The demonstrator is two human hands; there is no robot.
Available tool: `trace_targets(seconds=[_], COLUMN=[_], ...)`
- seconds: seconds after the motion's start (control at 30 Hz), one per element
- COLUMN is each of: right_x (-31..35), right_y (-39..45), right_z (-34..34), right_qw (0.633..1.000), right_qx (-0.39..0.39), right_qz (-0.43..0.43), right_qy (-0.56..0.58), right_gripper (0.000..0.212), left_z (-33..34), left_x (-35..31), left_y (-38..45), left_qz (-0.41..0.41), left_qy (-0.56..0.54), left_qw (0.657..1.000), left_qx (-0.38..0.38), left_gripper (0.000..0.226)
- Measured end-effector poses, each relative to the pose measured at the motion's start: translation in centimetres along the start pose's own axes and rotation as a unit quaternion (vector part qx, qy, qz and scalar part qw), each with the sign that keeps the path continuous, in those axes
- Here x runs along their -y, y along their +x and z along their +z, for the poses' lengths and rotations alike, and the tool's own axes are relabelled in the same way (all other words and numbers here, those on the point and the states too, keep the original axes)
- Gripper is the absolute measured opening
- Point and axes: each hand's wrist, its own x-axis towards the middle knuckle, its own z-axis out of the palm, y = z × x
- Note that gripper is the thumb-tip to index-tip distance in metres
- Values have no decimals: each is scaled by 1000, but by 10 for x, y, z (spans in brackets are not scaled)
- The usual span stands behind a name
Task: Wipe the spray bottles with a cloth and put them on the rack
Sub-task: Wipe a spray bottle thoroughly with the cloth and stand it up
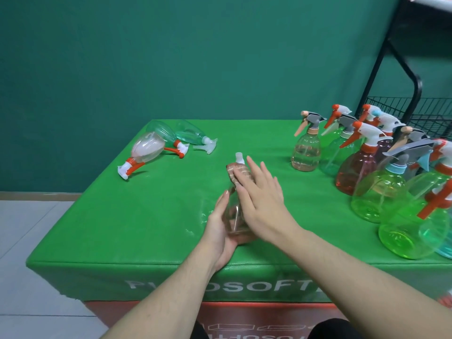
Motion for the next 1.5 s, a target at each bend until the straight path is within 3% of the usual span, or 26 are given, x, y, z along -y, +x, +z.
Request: trace_targets(seconds=[0.17, 0.43, 0.63, 0.83, 0.93, 1.1, 1.27, 1.43, 1.5], right_x=[13, 6, -14, -20, -21, -18, -6, 10, 13], right_y=[13, -5, -35, -52, -55, -57, -48, -51, -48], right_z=[4, 13, 24, 35, 35, 34, 20, 21, 19], right_qw=[997, 998, 997, 986, 990, 992, 991, 999, 999], right_qx=[-24, -24, -11, -29, -48, -45, -11, -37, -54], right_qz=[71, -24, -81, -150, -129, -111, -36, -12, -6], right_qy=[33, 49, -10, -60, -32, -24, 125, -11, 1], right_gripper=[49, 48, 52, 48, 48, 49, 50, 56, 57], left_z=[-2, -9, -6, -11, -12, -10, -13, -14, -15], left_x=[1, 6, 5, 4, 6, 11, 10, 11, 11], left_y=[1, 8, 7, 9, 7, 9, 15, 15, 13], left_qz=[0, 9, 8, 6, 34, 53, 76, 63, 56], left_qy=[-16, -14, 16, -37, -24, -11, -45, -26, -28], left_qw=[1000, 999, 1000, 999, 999, 998, 996, 997, 997], left_qx=[-5, -28, -20, -27, -20, -23, -25, -36, -33], left_gripper=[43, 46, 53, 100, 95, 122, 99, 100, 100])
